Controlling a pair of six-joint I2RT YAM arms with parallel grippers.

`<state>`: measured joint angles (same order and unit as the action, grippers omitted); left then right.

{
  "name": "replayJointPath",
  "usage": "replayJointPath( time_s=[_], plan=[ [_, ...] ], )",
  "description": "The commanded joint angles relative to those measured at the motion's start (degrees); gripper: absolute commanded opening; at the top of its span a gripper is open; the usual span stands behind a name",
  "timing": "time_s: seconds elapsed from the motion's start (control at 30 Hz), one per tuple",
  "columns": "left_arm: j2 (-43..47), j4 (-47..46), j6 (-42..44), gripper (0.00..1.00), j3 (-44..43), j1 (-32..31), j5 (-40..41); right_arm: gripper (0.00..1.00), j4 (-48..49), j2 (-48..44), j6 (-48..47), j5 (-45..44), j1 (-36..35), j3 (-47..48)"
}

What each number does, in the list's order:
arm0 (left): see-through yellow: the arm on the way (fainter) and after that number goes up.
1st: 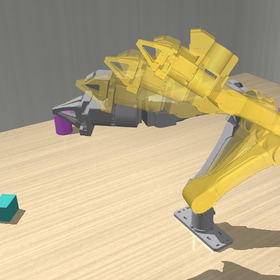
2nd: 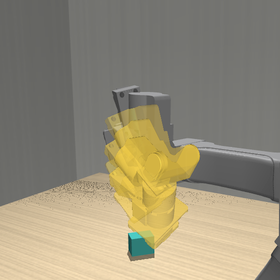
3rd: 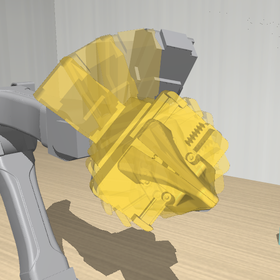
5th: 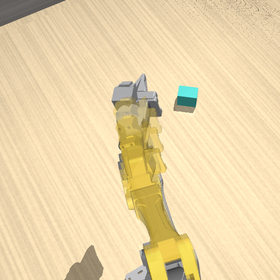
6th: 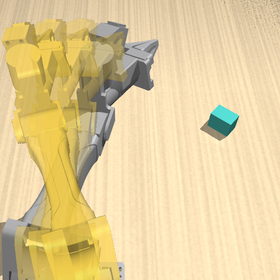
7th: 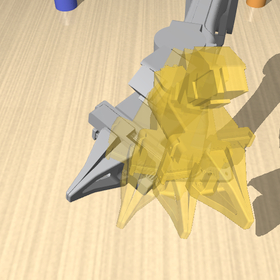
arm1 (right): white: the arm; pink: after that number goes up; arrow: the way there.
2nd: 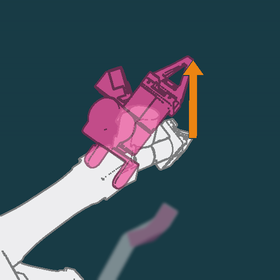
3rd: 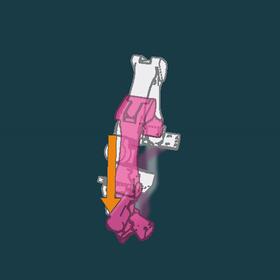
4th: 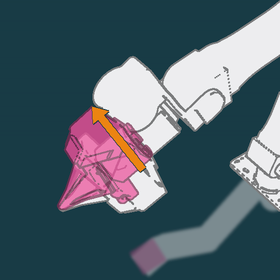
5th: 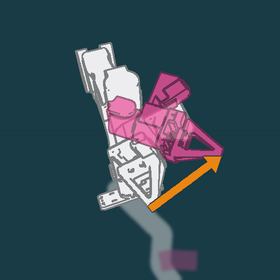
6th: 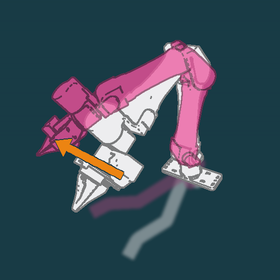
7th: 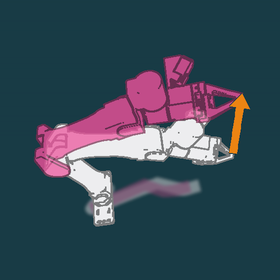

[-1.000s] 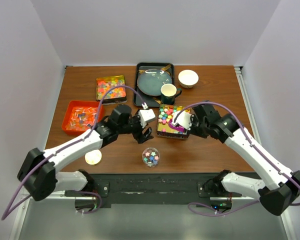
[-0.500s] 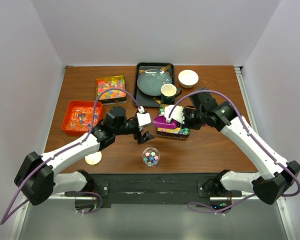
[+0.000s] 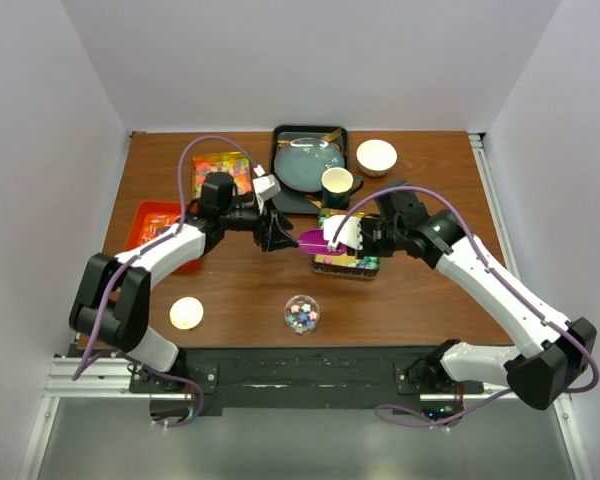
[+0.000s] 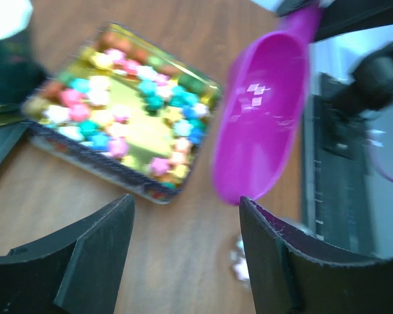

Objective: Pack the candies
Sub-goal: Adjust the spatula.

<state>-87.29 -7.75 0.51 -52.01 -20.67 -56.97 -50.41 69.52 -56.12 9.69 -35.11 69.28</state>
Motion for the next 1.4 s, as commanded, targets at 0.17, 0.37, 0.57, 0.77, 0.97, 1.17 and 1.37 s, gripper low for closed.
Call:
replayJointPath(
  time_s=[0.17,0.37,0.57,0.77,0.97,1.17,1.37],
  plan=[
    [-9.82,10.62,-0.26,0.6,-12.31,0.8,-16.41,0.0,6.64,5.36,-5.58,1.82,-0.83,2.44],
    [-15.63,12.32,0.63,0.46,-16.1,0.8,-18.35,0.0,10.85,5.54,-3.74,2.0,-1.18,1.21],
    [-17.91,11.0,0.01,0.37,-18.3,0.89,-17.65,0.0,10.86,5.02,-3.21,2.43,-1.62,2.18],
    [-20.47,11.97,-0.07,0.01,-20.32,0.89,-18.61,0.0,11.13,5.89,-2.43,2.52,-1.54,0.95],
    [-20.73,15.13,1.42,0.0,-20.06,0.89,-19.14,0.35,6.12,9.05,4.25,5.32,0.39,3.84],
    [-21.26,16.27,2.91,0.0,-20.94,0.89,-19.93,0.47,6.64,10.46,6.02,7.71,2.33,3.5],
    [-22.05,19.79,5.64,0.0,-22.08,0.8,-21.16,0.46,5.68,11.17,4.0,9.55,2.33,3.85]
  ],
)
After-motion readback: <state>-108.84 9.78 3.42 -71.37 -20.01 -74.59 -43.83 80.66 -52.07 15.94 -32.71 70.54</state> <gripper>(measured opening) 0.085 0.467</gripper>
